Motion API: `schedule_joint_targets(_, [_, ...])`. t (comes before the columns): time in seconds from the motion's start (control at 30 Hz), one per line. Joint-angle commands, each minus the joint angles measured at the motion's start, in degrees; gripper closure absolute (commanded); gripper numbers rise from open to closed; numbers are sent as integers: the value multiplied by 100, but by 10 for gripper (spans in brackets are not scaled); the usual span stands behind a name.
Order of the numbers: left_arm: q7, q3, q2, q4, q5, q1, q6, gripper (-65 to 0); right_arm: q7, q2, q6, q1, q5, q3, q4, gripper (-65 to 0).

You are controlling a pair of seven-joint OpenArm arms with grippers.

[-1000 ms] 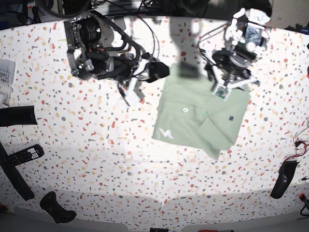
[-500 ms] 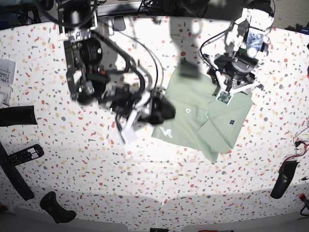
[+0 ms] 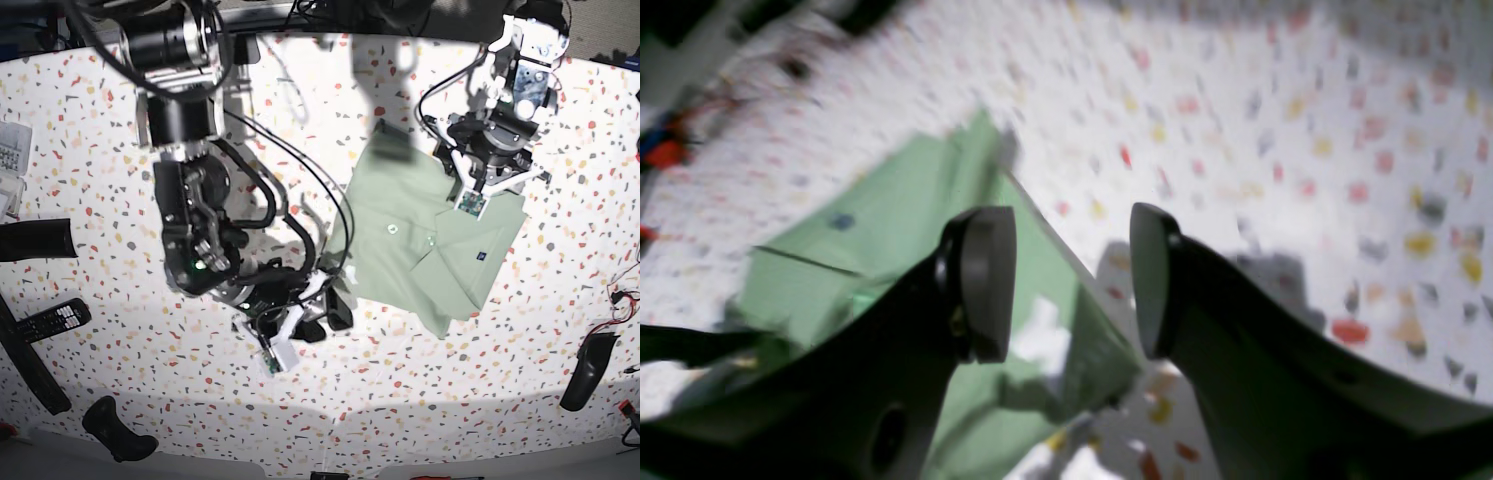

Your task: Fold the T-shirt properly

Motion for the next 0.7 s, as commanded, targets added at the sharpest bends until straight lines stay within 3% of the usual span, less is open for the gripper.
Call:
schedule_joint_targets(0.0, [203, -31, -61, -9, 118, 4, 46, -296, 179, -48, 49, 201, 11, -2, -105, -274])
schedule_joint_targets(0.1, [199, -31, -61, -9, 116, 7, 46, -296, 208, -140, 49, 245, -118, -2, -693, -274])
schedule_joint_targets(0.27, [138, -31, -61, -9, 120, 2, 44, -296, -317, -323, 49, 197, -92, -2, -1172, -274])
schedule_joint_targets(0.53, [-802, -31, -92, -9, 160, -61, 46, -296, -153, -299, 49, -295, -70, -2, -1172, -274])
schedule_joint_targets(0.67, [-1019, -31, -92, -9, 160, -59, 46, -296, 229, -295, 49, -671, -26, -2, -1169, -274])
